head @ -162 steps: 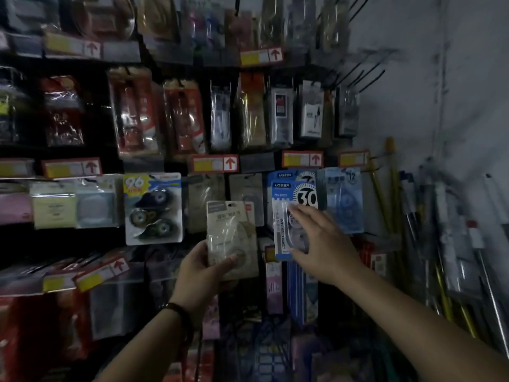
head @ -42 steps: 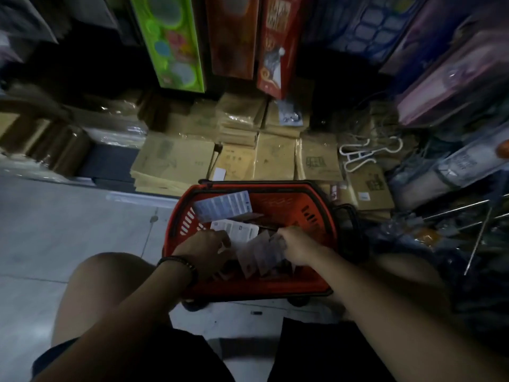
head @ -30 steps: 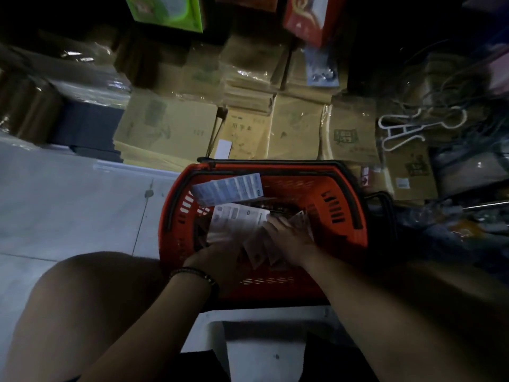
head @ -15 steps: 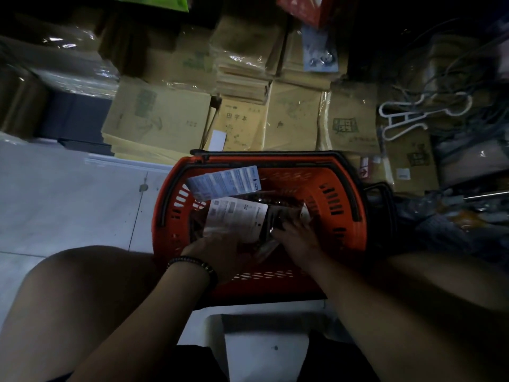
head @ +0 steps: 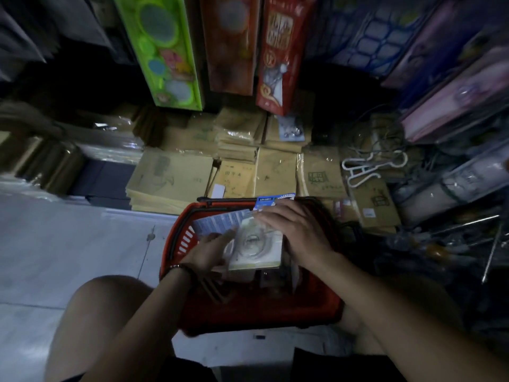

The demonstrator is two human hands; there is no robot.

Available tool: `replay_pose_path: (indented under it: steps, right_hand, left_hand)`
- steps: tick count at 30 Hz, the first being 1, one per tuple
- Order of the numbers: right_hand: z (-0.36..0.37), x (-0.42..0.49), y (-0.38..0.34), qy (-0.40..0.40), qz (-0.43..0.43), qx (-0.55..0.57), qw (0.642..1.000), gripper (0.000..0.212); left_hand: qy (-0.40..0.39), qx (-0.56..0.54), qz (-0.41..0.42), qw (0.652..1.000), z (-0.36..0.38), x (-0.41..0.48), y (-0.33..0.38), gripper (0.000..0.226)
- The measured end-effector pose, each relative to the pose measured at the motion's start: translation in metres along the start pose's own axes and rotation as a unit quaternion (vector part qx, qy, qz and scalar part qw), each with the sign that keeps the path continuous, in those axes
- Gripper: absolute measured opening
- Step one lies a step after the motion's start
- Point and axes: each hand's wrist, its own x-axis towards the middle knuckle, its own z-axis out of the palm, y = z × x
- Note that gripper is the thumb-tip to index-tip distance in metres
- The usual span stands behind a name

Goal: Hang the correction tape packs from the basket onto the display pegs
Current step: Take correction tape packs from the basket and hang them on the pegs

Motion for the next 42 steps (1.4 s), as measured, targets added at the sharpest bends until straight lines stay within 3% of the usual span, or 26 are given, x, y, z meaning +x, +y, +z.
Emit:
replay_pose_path:
  steps: [1, 4, 7, 8, 11, 14, 18, 20, 23, 25, 29, 34, 42]
  right_hand:
    - [-0.014, 0.002, -0.007, 0.026, -0.01, -0.007, 1.0, 0.06]
    - [-0.047, 0.006, -0.026, 0.077, -0.049, -0.016, 0.996, 0.052]
    - [-0.075, 0.009, -0.047, 0.094, -0.057, 0.007, 0.994, 0.043]
    - [-0.085, 0.01, -0.053, 0.101, -0.059, 0.008, 0.993, 0.043]
    - [-0.118, 0.017, -0.067, 0.128, -0.111, -0.052, 0.984, 0.053]
    - [-0.154, 0.022, -0.075, 0.11, -0.133, -0.1, 0.98, 0.081]
    - [-0.199, 0.022, -0.097, 0.129, -0.101, -0.049, 0.985, 0.061]
    - [-0.217, 0.019, -0.111, 0.136, -0.092, -0.034, 0.986, 0.061]
    - [-0.24, 0.022, -0.13, 0.117, -0.072, -0.083, 0.987, 0.094]
    - [-0.252, 0.028, -0.14, 0.131, -0.076, -0.105, 0.983, 0.104]
    - [-0.283, 0.042, -0.153, 0.172, -0.088, -0.095, 0.976, 0.1]
    - [-0.336, 0.062, -0.16, 0.229, -0.102, -0.109, 0.962, 0.094]
    - [-0.437, 0.106, -0.165, 0.295, -0.103, -0.178, 0.933, 0.091]
  left_hand:
    - [-0.023, -0.073, -0.009, 0.997, 0.005, -0.017, 0.01, 0.095]
    - [-0.1, -0.226, 0.01, 0.969, 0.023, -0.072, 0.042, 0.051]
    - [-0.091, -0.282, 0.106, 0.949, 0.03, -0.096, 0.054, 0.018]
    - [-0.076, -0.291, 0.127, 0.945, 0.031, -0.105, 0.058, 0.015]
    - [-0.119, -0.304, 0.164, 0.931, 0.028, -0.128, 0.069, 0.045]
    - [-0.14, -0.32, 0.219, 0.911, 0.025, -0.15, 0.087, 0.042]
    - [-0.107, -0.308, 0.289, 0.9, 0.023, -0.177, 0.114, 0.041]
    - [-0.083, -0.316, 0.304, 0.895, 0.024, -0.192, 0.128, 0.038]
    - [-0.047, -0.312, 0.336, 0.888, 0.022, -0.214, 0.152, 0.041]
    - [-0.007, -0.299, 0.374, 0.878, 0.021, -0.226, 0.169, 0.049]
    - [0.048, -0.264, 0.437, 0.858, 0.02, -0.256, 0.205, 0.056]
    - [-0.011, -0.295, 0.453, 0.842, 0.008, -0.291, 0.25, 0.033]
    - [0.047, -0.272, 0.533, 0.8, -0.015, -0.339, 0.315, 0.025]
